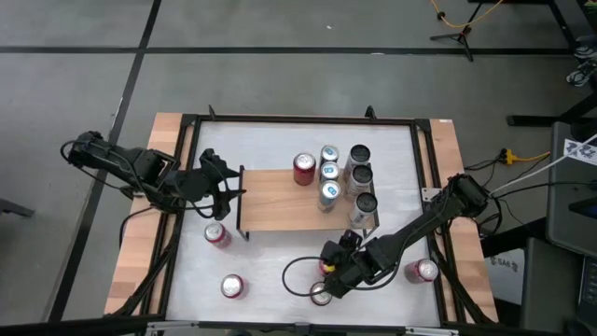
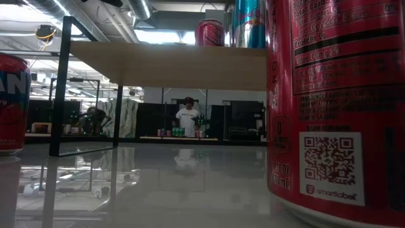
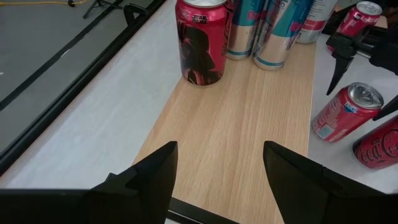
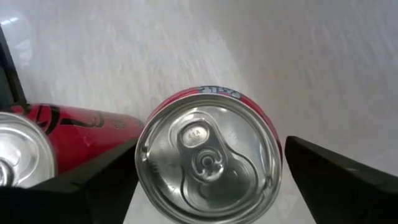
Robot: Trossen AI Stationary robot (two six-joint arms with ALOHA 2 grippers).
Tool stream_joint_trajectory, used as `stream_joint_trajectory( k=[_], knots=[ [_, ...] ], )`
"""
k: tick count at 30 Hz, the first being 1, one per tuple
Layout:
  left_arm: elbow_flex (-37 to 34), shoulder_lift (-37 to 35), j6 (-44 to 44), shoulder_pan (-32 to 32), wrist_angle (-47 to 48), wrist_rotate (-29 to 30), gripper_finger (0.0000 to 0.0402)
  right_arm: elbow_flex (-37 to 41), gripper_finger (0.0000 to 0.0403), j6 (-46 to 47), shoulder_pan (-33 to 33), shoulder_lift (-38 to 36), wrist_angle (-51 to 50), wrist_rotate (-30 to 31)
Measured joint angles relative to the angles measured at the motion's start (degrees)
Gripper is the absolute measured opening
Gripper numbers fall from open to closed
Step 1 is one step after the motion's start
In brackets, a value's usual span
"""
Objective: Place canned beverage on shelf
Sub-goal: Put the top right red soda can on the shelf
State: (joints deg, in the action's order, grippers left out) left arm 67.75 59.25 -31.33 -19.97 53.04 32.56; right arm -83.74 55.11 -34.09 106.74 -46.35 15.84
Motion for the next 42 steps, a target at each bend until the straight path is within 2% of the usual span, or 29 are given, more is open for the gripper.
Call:
stream_joint_trajectory(
  k=[8, 15, 27, 34, 37, 42],
  knots=[
    [0.0, 0.0, 0.0, 0.0, 0.0, -0.6, 0.0229, -0.1, 0.037, 0.1, 0.0, -0.6, -0.4, -2.0],
    [0.0, 0.0, 0.0, 0.0, 0.0, -0.6, 0.0229, -3.8, 0.037, -0.1, -0.1, -1.3, -2.0, -4.1],
    [0.0, 0.0, 0.4, 0.1, 0.0, -0.4, 0.0229, -14.7, 0.037, -0.1, -0.1, -1.7, -18.8, -0.9],
    [0.0, 0.2, 6.4, 0.1, 0.0, -4.9, 0.0231, -19.3, 0.037, -0.1, -0.3, -1.6, -24.3, -0.7],
    [0.0, 0.7, 6.5, 0.1, 0.0, -6.6, 0.025, -21.2, 0.037, -0.2, -1.1, -1.6, -27.1, 0.0],
    [0.0, 3.2, 7.7, 0.0, -0.2, -7.7, 0.0313, -24.4, 0.037, -0.1, -4.1, -1.8, -29.5, 3.3]
  ],
)
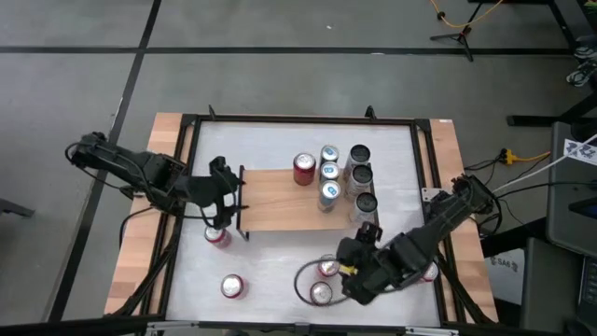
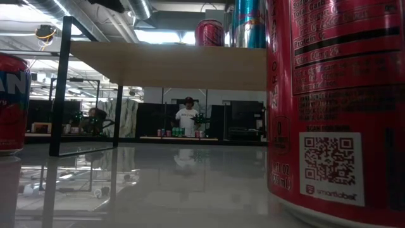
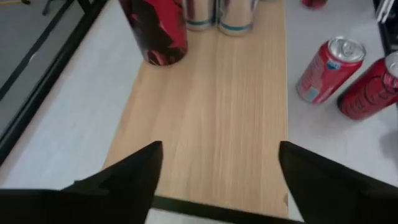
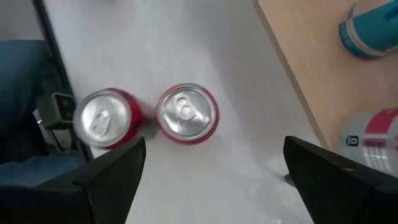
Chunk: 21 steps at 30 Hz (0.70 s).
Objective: Place canned beverage on shelf
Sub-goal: Put the top right red soda can on the shelf
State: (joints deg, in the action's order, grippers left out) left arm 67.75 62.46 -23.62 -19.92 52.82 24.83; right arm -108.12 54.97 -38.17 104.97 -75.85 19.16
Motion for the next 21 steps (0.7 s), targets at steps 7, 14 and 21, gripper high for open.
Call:
stream_joint_trajectory(
  k=[7, 14, 21],
  knots=[
    [0.0, 7.0, 0.2, 0.0, -7.2, -5.9, 0.0394, -3.3, 0.037, 0.3, -5.3, -0.4, -5.8, 6.9],
    [0.0, 15.3, 0.3, -0.4, -25.8, -15.4, 0.039, -3.4, 0.037, 0.4, -9.3, -0.8, -13.0, 12.9],
    [0.0, 22.9, 0.2, -2.2, -50.1, -15.1, 0.039, -3.2, 0.037, -2.9, -12.3, -1.6, -14.2, 17.2]
  ],
)
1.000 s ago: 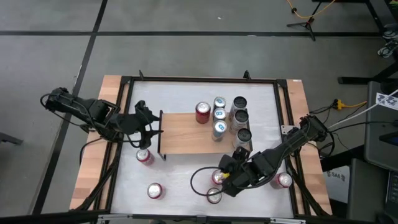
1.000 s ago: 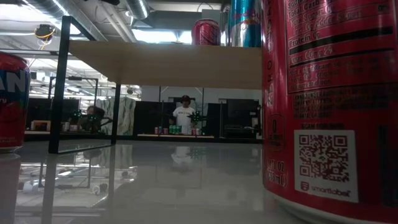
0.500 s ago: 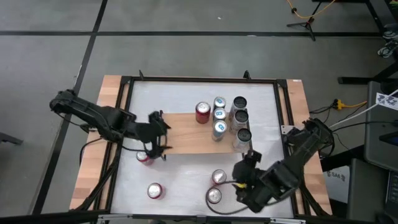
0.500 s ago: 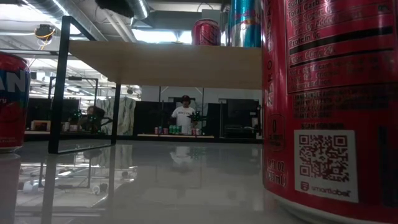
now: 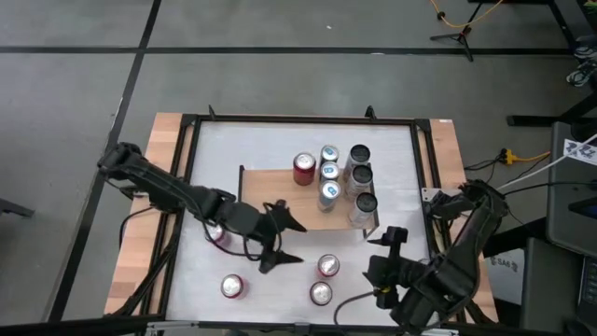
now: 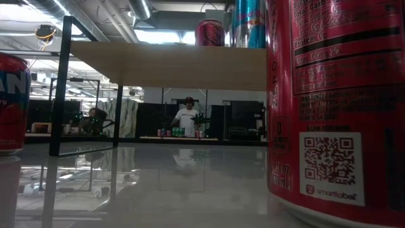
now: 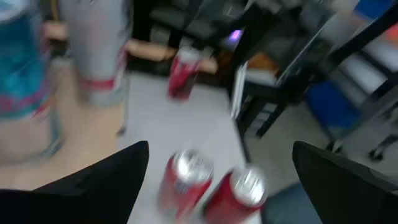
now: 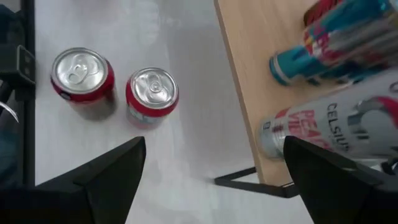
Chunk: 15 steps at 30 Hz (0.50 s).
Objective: Place canned beverage on shelf
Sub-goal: Put the top right red soda can on the shelf
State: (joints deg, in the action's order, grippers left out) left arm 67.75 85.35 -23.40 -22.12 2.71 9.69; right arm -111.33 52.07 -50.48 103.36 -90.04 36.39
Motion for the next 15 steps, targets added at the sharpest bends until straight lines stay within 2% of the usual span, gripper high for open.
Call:
stream_joint_trajectory(
  k=[6, 12, 15],
  knots=[
    [0.0, 5.4, 0.0, -1.0, -15.0, 0.0, 0.039, 0.0, 0.037, -3.0, -3.3, -1.6, 0.0, 1.6],
    [0.0, 9.1, 0.0, -1.4, -18.4, 0.6, 0.039, 0.0, 0.037, -3.1, -7.9, -4.9, 0.0, 6.7],
    [0.4, 10.6, 0.1, -1.6, -19.0, 2.7, 0.039, 0.1, 0.037, -3.1, -10.1, -6.4, 0.0, 9.2]
  ],
)
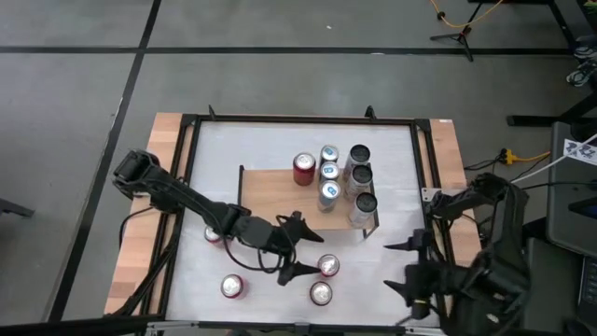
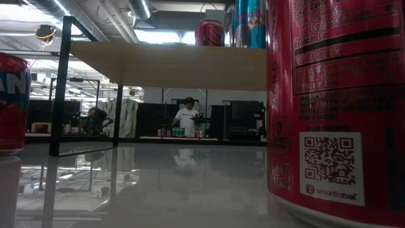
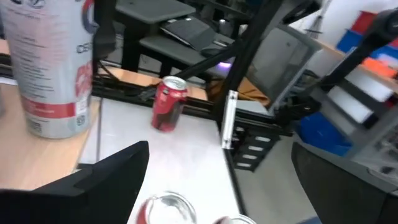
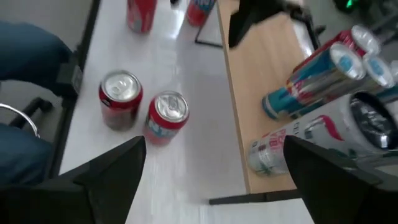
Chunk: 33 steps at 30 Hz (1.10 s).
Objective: Place canned beverage on shelf
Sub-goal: Put the top right red soda can on the shelf
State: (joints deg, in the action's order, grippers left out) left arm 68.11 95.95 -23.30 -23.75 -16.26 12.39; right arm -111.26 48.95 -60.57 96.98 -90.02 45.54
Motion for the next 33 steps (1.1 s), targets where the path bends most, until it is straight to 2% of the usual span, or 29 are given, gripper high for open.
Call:
stream_joint_trajectory(
  k=[7, 10, 15, 23, 29, 33],
  knots=[
    [7.1, 4.6, 10.4, -2.1, 3.1, 5.3, 0.039, 1.5, 0.037, -1.5, -2.6, -2.9, 0.1, 6.4],
    [11.2, 7.0, 13.1, -2.8, 8.7, 8.6, 0.039, 5.7, 0.037, -0.4, -2.5, -5.3, 0.1, 7.5],
    [16.1, 10.8, 17.1, -3.3, 16.2, 11.2, 0.039, 14.3, 0.037, 6.7, -2.4, -10.1, -0.1, 9.2],
    [16.4, 12.6, 17.9, -2.9, 17.4, 11.6, 0.039, 23.0, 0.037, 20.6, -2.4, -12.9, 1.1, 11.3],
    [16.5, 12.5, 17.5, -2.9, 17.6, 11.3, 0.039, 28.7, 0.037, 21.3, -2.4, -12.8, 8.2, 10.4],
    [16.5, 13.7, 17.5, -3.0, 18.3, 10.9, 0.039, 29.9, 0.037, 21.3, -2.4, -12.8, 9.2, 8.9]
  ],
)
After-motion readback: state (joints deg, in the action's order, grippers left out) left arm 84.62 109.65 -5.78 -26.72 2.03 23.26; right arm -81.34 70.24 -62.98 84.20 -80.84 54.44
